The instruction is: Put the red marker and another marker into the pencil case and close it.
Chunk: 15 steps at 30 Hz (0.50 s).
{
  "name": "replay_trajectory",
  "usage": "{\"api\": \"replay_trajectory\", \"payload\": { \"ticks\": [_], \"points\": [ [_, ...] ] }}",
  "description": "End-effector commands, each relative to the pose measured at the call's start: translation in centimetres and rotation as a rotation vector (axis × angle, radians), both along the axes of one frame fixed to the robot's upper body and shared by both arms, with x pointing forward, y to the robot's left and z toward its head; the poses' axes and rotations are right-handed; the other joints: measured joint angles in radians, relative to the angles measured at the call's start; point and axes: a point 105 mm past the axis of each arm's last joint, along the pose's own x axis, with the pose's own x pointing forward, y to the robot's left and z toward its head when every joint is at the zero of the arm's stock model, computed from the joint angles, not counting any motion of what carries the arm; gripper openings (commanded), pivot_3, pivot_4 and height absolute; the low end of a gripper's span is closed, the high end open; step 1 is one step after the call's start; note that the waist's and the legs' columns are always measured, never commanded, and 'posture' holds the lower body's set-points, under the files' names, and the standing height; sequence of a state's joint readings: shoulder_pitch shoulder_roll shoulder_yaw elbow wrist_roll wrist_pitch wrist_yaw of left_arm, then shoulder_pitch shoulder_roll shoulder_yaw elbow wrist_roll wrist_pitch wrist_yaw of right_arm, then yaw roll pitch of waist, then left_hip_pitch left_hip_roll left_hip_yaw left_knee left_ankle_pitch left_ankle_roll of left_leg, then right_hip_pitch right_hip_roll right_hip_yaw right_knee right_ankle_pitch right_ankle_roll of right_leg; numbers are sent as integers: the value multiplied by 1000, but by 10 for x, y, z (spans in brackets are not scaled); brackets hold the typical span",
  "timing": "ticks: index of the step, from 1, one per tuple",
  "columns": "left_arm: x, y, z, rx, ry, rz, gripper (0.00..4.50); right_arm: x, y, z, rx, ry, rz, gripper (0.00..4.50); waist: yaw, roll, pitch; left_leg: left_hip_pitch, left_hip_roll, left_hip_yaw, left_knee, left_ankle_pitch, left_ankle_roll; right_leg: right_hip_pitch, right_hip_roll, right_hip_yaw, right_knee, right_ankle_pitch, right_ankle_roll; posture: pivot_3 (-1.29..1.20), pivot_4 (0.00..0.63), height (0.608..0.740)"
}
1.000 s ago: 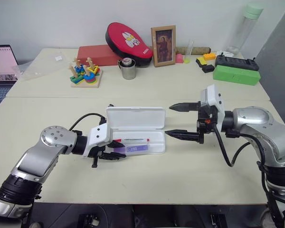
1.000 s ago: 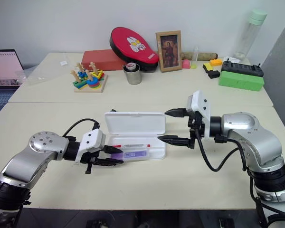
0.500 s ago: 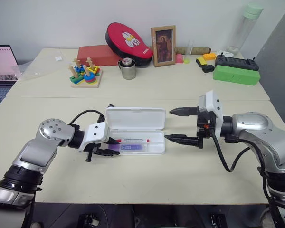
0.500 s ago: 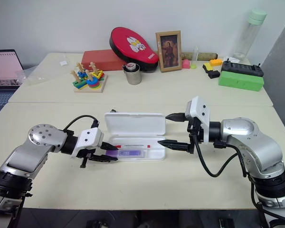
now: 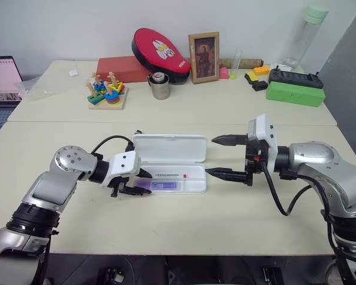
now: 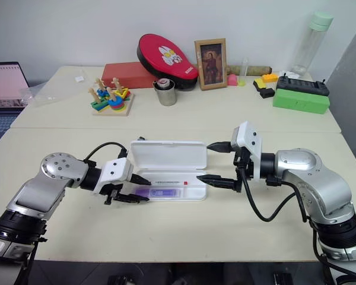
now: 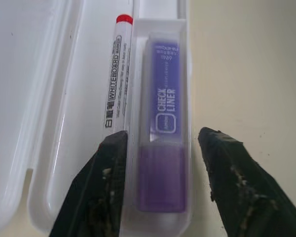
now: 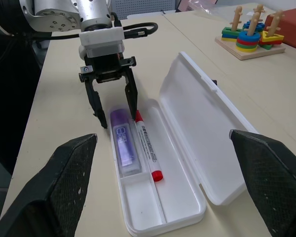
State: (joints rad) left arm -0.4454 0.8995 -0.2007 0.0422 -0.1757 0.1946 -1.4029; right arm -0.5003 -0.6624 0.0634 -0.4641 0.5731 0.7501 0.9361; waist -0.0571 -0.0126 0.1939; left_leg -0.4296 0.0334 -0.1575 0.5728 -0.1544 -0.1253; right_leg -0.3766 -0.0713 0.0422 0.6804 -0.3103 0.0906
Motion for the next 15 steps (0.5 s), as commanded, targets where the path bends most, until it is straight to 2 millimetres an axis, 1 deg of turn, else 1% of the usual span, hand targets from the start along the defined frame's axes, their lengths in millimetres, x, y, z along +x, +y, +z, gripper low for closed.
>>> {"api": "replay_trajectory", "payload": {
  "ticks": [1,2,4,6,7,8,10,11,13,15],
  "points": [
    [1,-4,14,-22,-43,-8,3274,-4,3,7,10,-38,27,4500,0,0,0,0,0,0,0,0,0,0,0,0,0,0,0,0,150,740],
    [1,-5,14,-26,-43,-7,3530,-3,3,7,9,-38,27,4500,0,0,0,0,0,0,0,0,0,0,0,0,0,0,0,0,150,740],
    [-1,-10,22,-78,-34,-1,3899,-2,3,8,9,-40,26,4500,0,0,0,0,0,0,0,0,0,0,0,0,0,0,0,0,150,740],
    [-2,-19,39,-180,-39,18,4384,-2,2,10,14,-51,21,4500,1,0,0,0,0,0,0,0,0,0,0,0,0,0,0,0,150,740],
    [0,-26,55,-274,-59,36,4495,0,1,13,25,-62,11,4500,0,0,0,0,0,0,0,0,0,0,0,0,0,0,0,0,150,740],
    [2,-32,75,-394,-66,70,4495,1,1,17,40,-75,2,4500,1,0,0,0,0,0,0,0,0,0,0,0,0,0,0,0,150,740],
    [9,-36,111,-581,-100,146,4495,5,0,29,86,-106,-19,4500,1,-1,0,0,0,-1,1,0,0,1,0,-1,0,-1,1,0,150,740],
    [19,-32,124,-637,-145,224,4495,10,0,39,126,-134,-41,4500,0,-1,0,0,0,-2,2,0,0,1,0,-1,1,-2,3,0,150,740],
    [40,-16,141,-702,-228,418,4495,21,0,61,209,-193,-96,4500,-1,-1,0,0,0,-2,3,0,0,2,0,-2,1,-2,5,0,150,740],
    [59,4,146,-728,-291,600,4495,29,2,77,269,-226,-131,4500,-10,-1,0,2,0,-1,3,0,0,3,0,-1,1,-2,5,0,150,740]
  ]
}}
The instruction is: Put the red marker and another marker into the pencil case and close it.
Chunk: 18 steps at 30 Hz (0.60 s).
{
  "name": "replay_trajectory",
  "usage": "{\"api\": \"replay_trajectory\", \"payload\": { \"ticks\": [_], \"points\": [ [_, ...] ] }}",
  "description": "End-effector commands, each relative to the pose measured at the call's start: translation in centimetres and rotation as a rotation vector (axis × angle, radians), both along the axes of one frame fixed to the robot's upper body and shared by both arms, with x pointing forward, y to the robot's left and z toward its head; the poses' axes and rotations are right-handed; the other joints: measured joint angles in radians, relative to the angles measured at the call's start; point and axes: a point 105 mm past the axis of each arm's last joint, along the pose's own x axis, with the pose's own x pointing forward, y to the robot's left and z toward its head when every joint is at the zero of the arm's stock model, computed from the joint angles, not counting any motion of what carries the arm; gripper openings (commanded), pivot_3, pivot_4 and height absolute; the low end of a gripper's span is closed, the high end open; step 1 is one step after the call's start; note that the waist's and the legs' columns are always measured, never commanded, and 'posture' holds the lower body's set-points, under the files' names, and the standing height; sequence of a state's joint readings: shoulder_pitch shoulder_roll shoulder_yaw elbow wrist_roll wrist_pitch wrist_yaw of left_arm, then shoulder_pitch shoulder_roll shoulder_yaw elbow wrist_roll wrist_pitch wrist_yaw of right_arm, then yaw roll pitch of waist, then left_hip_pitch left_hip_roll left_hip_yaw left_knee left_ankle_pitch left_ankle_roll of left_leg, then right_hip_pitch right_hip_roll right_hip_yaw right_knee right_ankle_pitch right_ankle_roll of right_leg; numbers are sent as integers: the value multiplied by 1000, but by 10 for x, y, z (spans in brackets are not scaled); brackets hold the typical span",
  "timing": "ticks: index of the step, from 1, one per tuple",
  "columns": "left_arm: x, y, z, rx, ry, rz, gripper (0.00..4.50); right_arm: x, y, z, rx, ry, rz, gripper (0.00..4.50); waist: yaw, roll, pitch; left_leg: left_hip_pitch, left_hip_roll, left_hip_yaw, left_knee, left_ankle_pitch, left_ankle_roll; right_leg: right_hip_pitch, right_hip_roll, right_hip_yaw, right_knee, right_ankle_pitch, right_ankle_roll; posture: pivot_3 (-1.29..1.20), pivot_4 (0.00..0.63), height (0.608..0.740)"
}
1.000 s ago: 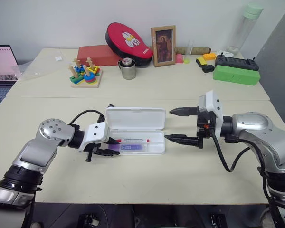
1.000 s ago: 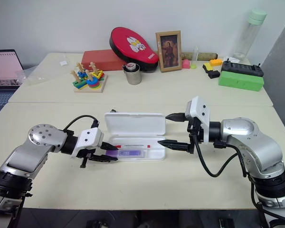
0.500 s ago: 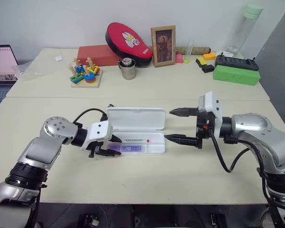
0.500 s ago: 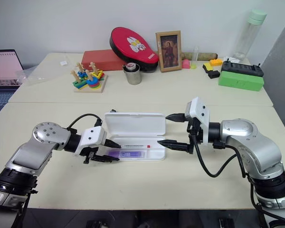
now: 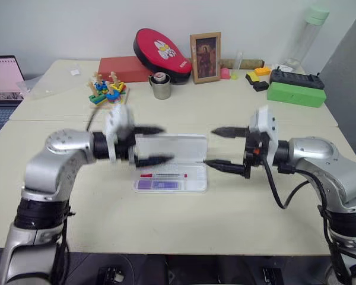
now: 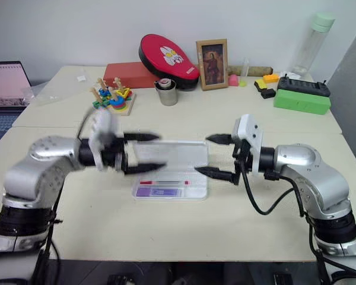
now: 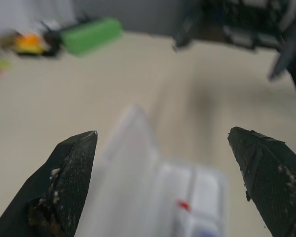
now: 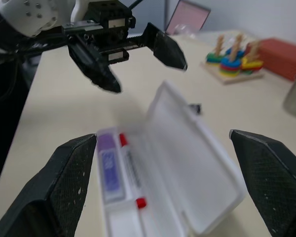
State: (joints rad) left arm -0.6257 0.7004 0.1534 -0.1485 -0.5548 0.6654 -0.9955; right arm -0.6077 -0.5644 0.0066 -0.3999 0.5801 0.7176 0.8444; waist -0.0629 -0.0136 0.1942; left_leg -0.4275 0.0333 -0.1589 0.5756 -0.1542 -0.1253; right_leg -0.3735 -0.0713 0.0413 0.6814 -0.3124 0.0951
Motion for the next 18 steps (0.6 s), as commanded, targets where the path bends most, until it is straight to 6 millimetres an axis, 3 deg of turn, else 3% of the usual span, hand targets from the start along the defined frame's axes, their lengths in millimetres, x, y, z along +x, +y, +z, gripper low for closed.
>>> {"api": "replay_trajectory", "payload": {
  "ticks": [1,4,6,13,18],
  "points": [
    [34,47,12,-98,-16,397,4495,13,-1,46,143,-127,-73,4500,-5,0,0,0,0,0,-1,0,0,0,0,0,0,0,0,0,150,740],
    [50,84,6,-152,2,623,4495,22,8,57,182,-146,-89,4500,-12,0,0,2,0,0,-2,0,0,1,0,0,0,2,-4,0,150,740],
    [54,96,-6,-118,29,695,4495,26,13,60,190,-151,-86,4500,-13,0,0,1,0,0,-2,0,0,0,0,0,0,3,-4,0,150,740],
    [62,111,-64,83,152,724,4495,29,28,60,183,-162,-55,4500,-13,1,0,1,0,0,-3,0,0,0,0,0,0,3,-4,0,150,740],
    [71,115,-91,146,223,699,4495,25,35,61,181,-174,-33,4500,-12,1,0,1,0,0,-2,0,0,-1,0,0,0,3,-4,0,150,740]
  ]
}}
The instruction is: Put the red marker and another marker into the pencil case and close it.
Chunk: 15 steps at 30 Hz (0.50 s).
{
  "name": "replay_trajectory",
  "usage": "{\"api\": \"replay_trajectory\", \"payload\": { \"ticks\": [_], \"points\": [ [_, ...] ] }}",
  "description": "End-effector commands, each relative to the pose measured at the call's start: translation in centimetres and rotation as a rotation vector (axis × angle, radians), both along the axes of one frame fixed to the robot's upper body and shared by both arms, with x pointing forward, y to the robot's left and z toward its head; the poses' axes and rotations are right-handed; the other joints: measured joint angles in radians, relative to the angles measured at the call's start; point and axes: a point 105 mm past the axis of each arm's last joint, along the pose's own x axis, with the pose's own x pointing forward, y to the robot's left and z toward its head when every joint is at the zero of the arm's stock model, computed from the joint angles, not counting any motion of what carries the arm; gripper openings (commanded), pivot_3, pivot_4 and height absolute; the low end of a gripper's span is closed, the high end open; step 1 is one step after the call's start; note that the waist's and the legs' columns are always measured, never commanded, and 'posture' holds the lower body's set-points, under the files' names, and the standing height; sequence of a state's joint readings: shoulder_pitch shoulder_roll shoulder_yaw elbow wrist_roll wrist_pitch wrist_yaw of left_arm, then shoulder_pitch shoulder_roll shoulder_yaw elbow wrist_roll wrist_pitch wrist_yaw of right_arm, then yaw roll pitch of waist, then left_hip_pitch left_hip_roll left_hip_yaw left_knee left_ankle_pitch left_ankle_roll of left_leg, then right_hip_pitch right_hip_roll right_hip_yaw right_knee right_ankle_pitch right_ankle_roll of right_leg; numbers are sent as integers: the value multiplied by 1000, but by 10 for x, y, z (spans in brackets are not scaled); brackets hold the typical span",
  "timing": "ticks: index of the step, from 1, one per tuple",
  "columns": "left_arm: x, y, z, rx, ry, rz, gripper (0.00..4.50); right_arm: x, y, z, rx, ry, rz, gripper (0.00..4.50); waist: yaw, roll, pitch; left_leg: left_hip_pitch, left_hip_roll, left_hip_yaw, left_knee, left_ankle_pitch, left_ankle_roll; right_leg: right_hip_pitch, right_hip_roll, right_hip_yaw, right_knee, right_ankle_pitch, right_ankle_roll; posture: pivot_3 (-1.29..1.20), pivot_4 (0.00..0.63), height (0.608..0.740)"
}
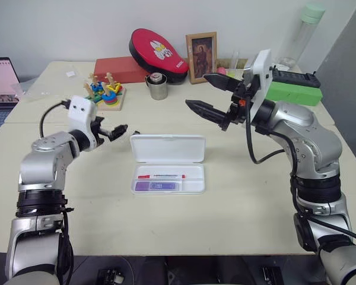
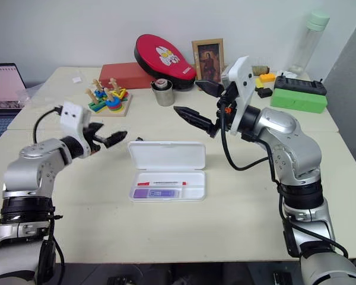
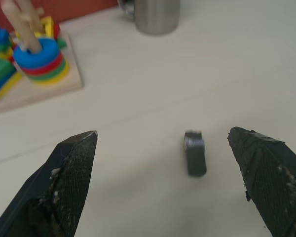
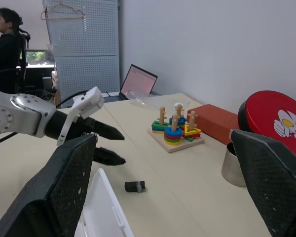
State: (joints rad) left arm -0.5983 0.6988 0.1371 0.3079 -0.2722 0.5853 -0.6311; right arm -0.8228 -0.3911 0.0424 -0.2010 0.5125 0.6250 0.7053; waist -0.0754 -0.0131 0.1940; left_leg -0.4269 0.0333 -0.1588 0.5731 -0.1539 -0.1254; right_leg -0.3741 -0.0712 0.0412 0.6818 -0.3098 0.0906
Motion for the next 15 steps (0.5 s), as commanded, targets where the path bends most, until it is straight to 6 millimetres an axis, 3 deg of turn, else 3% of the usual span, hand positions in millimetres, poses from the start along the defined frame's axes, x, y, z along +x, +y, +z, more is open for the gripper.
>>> {"api": "replay_trajectory", "payload": {
  "ticks": [1,10,15],
  "points": [
    [10,2,-5,47,9,-41,4495,-11,6,17,14,-84,31,4500,1,0,0,0,0,0,0,0,0,0,0,0,0,0,0,0,150,740],
    [29,-24,-15,11,36,-132,4495,-15,5,17,20,-92,25,4500,2,0,0,0,0,0,0,0,0,0,0,0,0,0,0,0,150,740],
    [31,-27,-32,35,92,-115,4495,-15,5,18,18,-92,26,4500,-1,0,0,0,0,0,0,0,0,0,0,0,0,0,0,0,150,740]
  ]
}}
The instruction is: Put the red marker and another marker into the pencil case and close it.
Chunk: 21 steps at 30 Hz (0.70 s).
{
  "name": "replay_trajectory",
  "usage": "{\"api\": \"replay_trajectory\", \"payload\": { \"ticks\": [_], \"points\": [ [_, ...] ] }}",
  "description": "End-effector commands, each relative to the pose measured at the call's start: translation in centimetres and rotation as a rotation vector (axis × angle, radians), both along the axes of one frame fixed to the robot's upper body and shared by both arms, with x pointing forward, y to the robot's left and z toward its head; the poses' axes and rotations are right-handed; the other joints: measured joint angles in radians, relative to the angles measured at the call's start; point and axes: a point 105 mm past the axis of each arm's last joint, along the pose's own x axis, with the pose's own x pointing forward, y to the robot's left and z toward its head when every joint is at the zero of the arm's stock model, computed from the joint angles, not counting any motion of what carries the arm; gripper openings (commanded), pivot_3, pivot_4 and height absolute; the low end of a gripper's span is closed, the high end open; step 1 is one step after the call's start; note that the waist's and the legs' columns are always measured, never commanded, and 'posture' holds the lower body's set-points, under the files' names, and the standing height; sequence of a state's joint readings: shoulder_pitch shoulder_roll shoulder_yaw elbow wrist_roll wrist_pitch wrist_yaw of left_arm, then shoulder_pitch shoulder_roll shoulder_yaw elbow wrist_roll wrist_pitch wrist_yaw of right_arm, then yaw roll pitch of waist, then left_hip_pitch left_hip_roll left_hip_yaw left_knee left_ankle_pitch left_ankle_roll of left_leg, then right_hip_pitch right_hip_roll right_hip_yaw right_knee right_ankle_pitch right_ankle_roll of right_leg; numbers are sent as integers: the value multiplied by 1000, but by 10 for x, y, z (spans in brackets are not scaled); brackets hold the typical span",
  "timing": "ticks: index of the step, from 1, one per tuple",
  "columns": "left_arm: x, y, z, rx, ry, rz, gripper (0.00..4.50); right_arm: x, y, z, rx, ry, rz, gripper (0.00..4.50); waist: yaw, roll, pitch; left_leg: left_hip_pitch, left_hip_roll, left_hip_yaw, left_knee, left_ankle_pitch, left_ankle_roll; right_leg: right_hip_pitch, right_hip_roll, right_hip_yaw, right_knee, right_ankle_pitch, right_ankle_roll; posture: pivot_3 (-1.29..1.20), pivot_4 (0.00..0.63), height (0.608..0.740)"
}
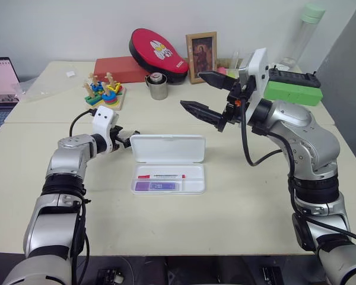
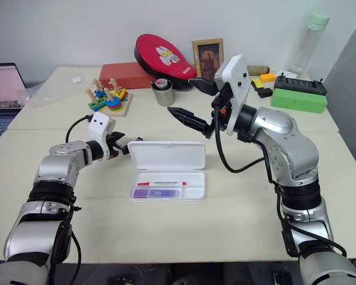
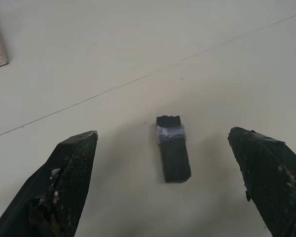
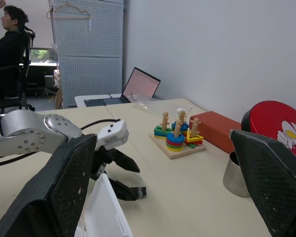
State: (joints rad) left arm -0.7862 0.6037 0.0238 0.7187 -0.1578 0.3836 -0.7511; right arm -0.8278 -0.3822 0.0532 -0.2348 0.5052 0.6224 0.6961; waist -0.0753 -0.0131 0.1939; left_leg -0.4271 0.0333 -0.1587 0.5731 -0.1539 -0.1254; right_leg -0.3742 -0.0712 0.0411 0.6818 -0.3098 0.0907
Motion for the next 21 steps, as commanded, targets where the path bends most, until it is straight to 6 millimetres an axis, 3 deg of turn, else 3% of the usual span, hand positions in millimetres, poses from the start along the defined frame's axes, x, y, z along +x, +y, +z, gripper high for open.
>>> {"api": "replay_trajectory", "payload": {
  "ticks": [1,3,4,8,21],
  "points": [
    [3,-1,-1,36,-1,1,4495,-8,-1,13,20,-56,14,4500,-3,0,0,0,0,0,0,0,0,0,0,0,0,0,0,0,150,740],
    [2,-2,-4,37,9,2,4495,-8,-2,13,16,-57,16,4500,-5,0,0,0,0,0,0,0,0,0,0,0,0,0,0,0,150,740],
    [2,-3,-5,37,12,2,4140,-8,-2,14,16,-58,17,4500,-6,0,0,0,0,0,0,0,0,0,0,0,0,0,0,0,150,740],
    [0,-8,-7,34,5,-19,3561,-10,0,15,15,-61,30,4500,-6,0,0,0,0,0,0,0,0,0,0,0,0,0,0,0,150,740],
    [0,-5,-7,26,-8,-3,968,-9,0,12,15,-50,34,4500,-7,0,0,0,0,0,0,0,0,0,0,0,0,0,0,0,150,740]
  ]
}}
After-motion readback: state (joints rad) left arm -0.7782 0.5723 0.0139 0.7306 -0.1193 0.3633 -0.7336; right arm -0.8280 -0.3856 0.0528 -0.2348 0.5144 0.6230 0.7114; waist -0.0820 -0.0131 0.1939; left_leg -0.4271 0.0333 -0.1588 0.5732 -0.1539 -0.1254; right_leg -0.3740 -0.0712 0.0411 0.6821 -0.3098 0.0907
